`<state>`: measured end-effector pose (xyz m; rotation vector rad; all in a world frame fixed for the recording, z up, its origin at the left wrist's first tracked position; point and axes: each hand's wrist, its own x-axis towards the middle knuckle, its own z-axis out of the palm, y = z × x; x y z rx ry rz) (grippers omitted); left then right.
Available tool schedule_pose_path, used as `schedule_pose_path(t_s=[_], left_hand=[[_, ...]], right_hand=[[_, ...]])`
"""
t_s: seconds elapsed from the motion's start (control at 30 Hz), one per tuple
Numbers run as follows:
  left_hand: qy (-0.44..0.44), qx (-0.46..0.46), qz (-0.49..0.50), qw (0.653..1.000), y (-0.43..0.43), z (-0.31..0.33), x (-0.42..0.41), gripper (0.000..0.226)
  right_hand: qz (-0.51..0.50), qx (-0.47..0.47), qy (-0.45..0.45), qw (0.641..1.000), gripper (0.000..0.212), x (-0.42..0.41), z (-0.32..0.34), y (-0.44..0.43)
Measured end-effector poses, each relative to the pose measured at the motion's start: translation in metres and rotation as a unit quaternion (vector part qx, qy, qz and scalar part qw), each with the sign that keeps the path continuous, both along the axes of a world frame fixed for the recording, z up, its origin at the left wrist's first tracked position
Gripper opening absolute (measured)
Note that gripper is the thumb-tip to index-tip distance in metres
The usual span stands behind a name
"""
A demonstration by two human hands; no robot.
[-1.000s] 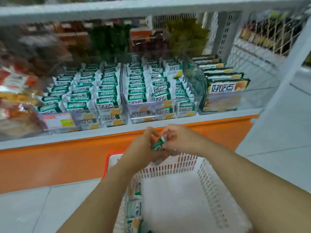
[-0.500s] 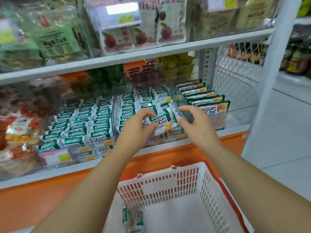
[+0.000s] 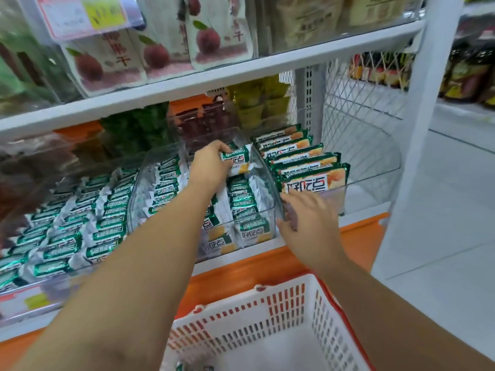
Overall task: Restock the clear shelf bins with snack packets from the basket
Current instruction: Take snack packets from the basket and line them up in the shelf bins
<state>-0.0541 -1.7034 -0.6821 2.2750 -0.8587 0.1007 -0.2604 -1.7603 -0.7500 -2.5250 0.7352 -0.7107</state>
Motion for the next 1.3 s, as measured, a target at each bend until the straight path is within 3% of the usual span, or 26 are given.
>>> schedule_pose_path(t_s=[0.17,0.3,0.47,0.63,0.73,0.87,0.97,1.13,1.3], left_hand=[[0.003,0.071,0.027,0.997,-0.017,-0.017,0.016,0.016],[-0.06,0.178,0.056,0.981,-0.025,-0.019,0.022,0.016],[-0.051,0.213,0.055,0.974,-0.025,-0.014,0.027,0.017],[-0.061,0.097,0.024,0.993,0.007,0.002,0.001,0.021],[-0.086,-0.011,0.003,0.996,0.048,0.001,-0.038,0.019],[-0.029,-0.148,0.021,0.988,0.115,-0.026,-0.091,0.016],[0.049,-0.177,0.022,0.983,0.163,-0.068,-0.116,0.015],[0.14,-0.005,0.065,0.988,0.227,-0.162,-0.127,0.022],[0.289,0.125,0.084,0.945,0.268,-0.26,-0.121,0.027]], right_hand=[[-0.007,-0.004,-0.032,0.999,0.051,0.005,-0.008,0.0],[-0.016,-0.019,-0.03,0.999,0.054,0.008,-0.016,0.001],[-0.021,-0.006,-0.049,0.999,0.05,0.01,-0.018,0.002],[-0.056,0.017,-0.149,0.987,0.042,0.014,-0.009,0.019],[-0.007,0.022,-0.182,0.983,0.035,0.019,0.001,0.045],[0.102,0.063,-0.149,0.982,0.026,0.023,-0.007,0.086],[0.148,0.095,-0.085,0.981,0.023,0.021,-0.035,0.117],[0.141,0.156,0.083,0.974,0.024,0.017,-0.11,0.156],[0.169,0.23,0.265,0.921,0.028,0.013,-0.182,0.179]])
